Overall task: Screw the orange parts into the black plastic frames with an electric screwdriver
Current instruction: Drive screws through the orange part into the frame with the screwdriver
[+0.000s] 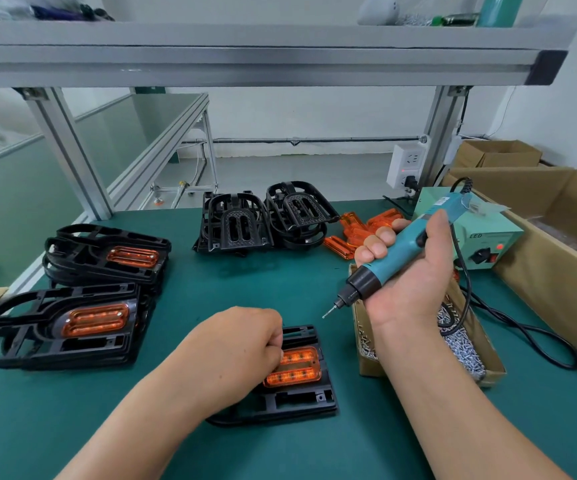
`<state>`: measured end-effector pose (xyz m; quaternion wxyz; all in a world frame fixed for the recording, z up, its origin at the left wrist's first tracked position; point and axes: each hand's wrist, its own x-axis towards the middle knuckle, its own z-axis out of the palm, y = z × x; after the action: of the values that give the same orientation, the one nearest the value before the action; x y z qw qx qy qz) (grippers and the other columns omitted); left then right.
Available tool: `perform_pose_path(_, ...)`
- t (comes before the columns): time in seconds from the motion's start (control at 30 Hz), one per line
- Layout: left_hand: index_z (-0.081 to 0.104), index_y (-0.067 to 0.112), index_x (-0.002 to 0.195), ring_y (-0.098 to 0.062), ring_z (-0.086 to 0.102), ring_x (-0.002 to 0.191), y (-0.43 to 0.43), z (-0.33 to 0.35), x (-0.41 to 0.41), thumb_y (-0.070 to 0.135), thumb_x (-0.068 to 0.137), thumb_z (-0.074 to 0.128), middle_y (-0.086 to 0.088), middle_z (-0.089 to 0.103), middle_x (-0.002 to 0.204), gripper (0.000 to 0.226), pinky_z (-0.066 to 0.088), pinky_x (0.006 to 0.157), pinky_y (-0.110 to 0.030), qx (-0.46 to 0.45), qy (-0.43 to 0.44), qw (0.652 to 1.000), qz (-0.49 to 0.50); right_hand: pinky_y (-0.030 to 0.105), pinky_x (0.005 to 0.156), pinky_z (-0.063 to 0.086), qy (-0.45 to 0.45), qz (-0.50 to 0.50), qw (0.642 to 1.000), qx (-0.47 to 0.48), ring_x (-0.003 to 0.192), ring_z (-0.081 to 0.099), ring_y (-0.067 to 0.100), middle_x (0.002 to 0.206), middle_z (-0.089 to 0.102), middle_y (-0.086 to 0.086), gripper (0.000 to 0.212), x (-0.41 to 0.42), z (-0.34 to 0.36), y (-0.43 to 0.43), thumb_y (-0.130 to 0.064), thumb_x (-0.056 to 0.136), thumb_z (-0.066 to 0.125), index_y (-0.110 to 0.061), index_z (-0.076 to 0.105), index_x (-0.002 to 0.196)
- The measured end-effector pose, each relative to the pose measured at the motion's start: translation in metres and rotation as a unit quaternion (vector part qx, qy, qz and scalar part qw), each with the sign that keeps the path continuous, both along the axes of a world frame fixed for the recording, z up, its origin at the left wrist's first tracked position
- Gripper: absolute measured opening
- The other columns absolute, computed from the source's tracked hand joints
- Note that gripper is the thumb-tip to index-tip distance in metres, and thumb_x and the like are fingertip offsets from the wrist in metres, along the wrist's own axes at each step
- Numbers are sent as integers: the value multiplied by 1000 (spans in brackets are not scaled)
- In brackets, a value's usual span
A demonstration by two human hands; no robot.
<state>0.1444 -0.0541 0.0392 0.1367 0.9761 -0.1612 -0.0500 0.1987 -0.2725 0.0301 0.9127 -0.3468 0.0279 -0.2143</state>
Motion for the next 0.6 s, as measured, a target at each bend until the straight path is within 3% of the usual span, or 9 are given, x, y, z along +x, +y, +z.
perform_pose_path(0.1,55,36,97,-3,55,71,0,1,0,39,96,57,13,60,76,3,40,59,-25,-29,-3,1000,4,30,65,57,2,-3,1000,5,66,66,10,75,69,-9,40,1,0,1,-65,98,65,-35,78,74)
perform_pose_path(0.27,57,44,116,0,52,69,4,2,1,52,96,59,15,54,74,22,33,58,-20,-53,7,999,-12,32,67,55,-2,11,1000,20,67,65,12,75,68,-8,43,-1,3,2,-64,98,64,-33,78,71)
perform_pose_path(0.5,54,55,116,-1,53,67,2,5,2,52,88,69,15,58,70,32,33,56,-25,-34,41,997,-56,27,57,42,-39,67,994,80,61,45,15,77,47,2,42,-1,12,5,-55,104,55,-15,55,89)
perform_pose_path(0.6,59,52,109,9,53,69,2,7,2,53,87,71,34,58,76,25,29,53,-21,-22,52,996,-63,27,57,42,-39,70,994,79,61,45,15,77,47,2,42,-1,12,5,-55,104,55,-15,54,90)
